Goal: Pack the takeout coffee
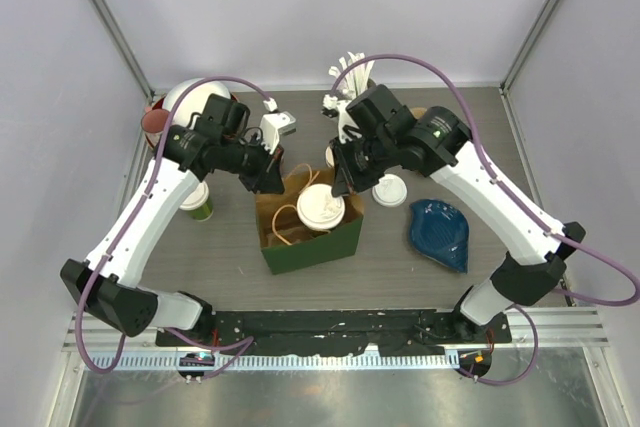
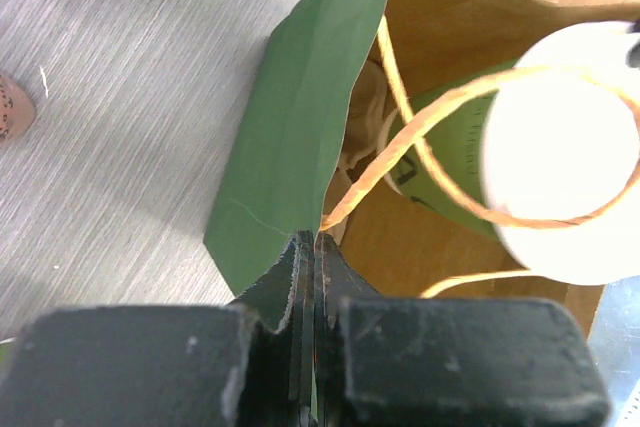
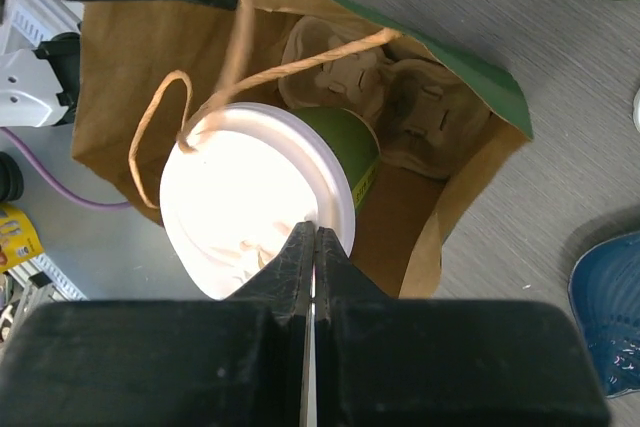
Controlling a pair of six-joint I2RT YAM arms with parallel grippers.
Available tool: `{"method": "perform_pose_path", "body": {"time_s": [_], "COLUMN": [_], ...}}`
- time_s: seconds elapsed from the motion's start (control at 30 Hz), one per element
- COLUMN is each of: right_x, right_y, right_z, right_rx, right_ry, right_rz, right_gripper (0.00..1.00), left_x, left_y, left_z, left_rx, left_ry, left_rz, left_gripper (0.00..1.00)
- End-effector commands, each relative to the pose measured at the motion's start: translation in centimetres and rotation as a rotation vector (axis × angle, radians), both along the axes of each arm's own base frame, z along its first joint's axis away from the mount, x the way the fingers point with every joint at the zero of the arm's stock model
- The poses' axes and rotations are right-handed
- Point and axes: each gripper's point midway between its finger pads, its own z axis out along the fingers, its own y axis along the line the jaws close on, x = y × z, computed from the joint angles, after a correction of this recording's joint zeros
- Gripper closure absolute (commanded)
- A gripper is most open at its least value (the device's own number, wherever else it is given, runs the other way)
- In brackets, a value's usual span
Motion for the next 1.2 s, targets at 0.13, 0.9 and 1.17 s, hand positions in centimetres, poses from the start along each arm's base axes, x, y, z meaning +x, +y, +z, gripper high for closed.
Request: {"method": "perform_pose_path", "body": {"time_s": [0.13, 0.9, 1.17], "right_x": [1.3, 5.2, 4.7], "right_y": [1.4, 0.7, 0.4], "right_z": [-1.0, -6.4, -8.8], "right_rx": [-0.022, -0.15, -0.166], "right_ry": [-0.046, -0.109, -0.09], "right_rz": [-0.009, -0.106, -0.1], "right_gripper": [0.99, 0.99, 0.99], "left_x": [-1.4, -0.8, 0.1], "left_y": [-0.5, -0.3, -0.2], "left_z": [1.5, 0.2, 0.0], "left_rx": [-0.043, 0.002, 0.02], "left_ry": [0.012, 0.049, 0.048], "left_rz": [-0.013, 0.007, 0.054], "left_gripper": [1.0, 1.0, 1.0]}}
